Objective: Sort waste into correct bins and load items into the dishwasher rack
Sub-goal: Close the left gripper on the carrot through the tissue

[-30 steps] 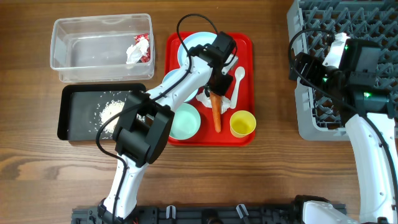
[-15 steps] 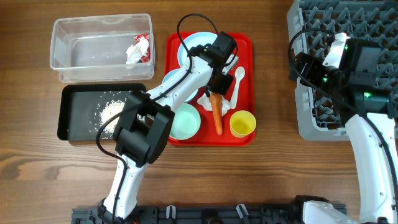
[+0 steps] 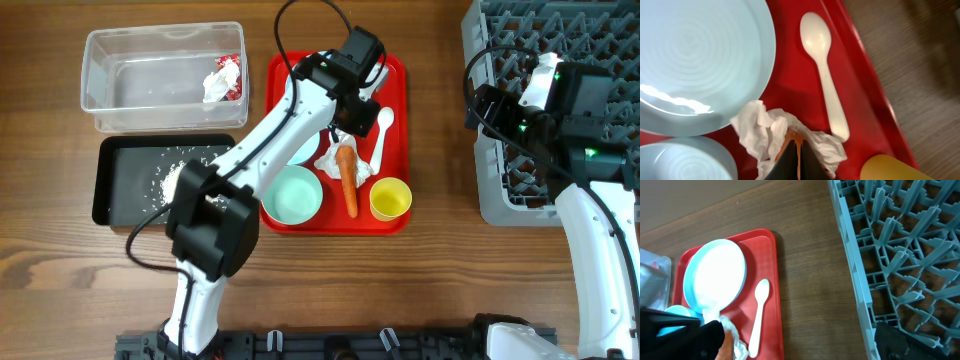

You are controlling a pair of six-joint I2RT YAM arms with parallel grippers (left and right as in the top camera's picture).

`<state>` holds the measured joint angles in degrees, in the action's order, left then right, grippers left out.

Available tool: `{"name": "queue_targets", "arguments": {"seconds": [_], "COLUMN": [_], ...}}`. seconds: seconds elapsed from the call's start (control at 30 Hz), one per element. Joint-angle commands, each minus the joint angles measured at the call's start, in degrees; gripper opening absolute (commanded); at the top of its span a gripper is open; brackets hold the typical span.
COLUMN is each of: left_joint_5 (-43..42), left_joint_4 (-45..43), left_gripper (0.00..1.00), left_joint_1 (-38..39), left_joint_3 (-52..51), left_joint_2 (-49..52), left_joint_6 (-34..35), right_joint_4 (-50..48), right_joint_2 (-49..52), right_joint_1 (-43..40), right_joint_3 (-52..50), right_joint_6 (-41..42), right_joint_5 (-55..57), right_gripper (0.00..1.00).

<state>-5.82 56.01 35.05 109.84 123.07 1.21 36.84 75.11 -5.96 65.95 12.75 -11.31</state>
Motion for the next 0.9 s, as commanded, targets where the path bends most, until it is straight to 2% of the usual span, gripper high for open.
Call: {"name": "queue_targets", "arguments": {"seconds": [0.0, 0.07, 0.1, 0.13, 0.33, 0.43, 0.63, 0.87], "left_joint_5": [0.55, 0.52, 0.52, 0.52, 0.5, 0.11, 1.44, 1.57], "left_joint_4": [1.09, 2.71, 3.87, 5.14, 13.92, 16.11, 13.53, 8.31], "left_gripper": [0.06, 0.16, 0.29, 0.32, 0.34, 0.38, 0.49, 0.52], "left_joint_1": [0.22, 0.22, 0.22, 0.24, 0.35, 1.27, 4.04, 3.69], "left_joint_3": [1.6, 1.6, 1.6, 1.6, 1.49, 1.38, -3.26, -9.22], "left_joint_2": [-2.97, -2.75, -2.58, -2.38, -2.14, -1.68, -1.42, -1.4], "left_joint_6": [0.96, 1.05, 1.44, 2.6, 14.25, 16.74, 19.37, 21.77], "right_joint_4": [-0.13, -0.11, -0.11, -0.09, -0.11, -0.13, -0.09, 0.04], "right_joint_2": [0.46, 0.46, 0.46, 0.46, 0.46, 0.46, 0.46, 0.46], "right_joint_1": [-0.11, -0.11, -0.11, -0.11, -0.11, -0.11, -0.11, -0.11], "right_joint_3": [1.16, 1.16, 1.16, 1.16, 1.16, 1.16, 1.16, 1.16], "right_joint_6": [-0.63, -0.61, -0.66, -0.66, -0.61, -0.63, -0.59, -0.59], "right_joint_5": [0.96, 0.96, 0.96, 0.96, 0.96, 0.96, 0.96, 0.96], "right_gripper": [1.0, 1.0, 1.0, 0.99, 1.0, 1.0, 1.0, 1.0]}}
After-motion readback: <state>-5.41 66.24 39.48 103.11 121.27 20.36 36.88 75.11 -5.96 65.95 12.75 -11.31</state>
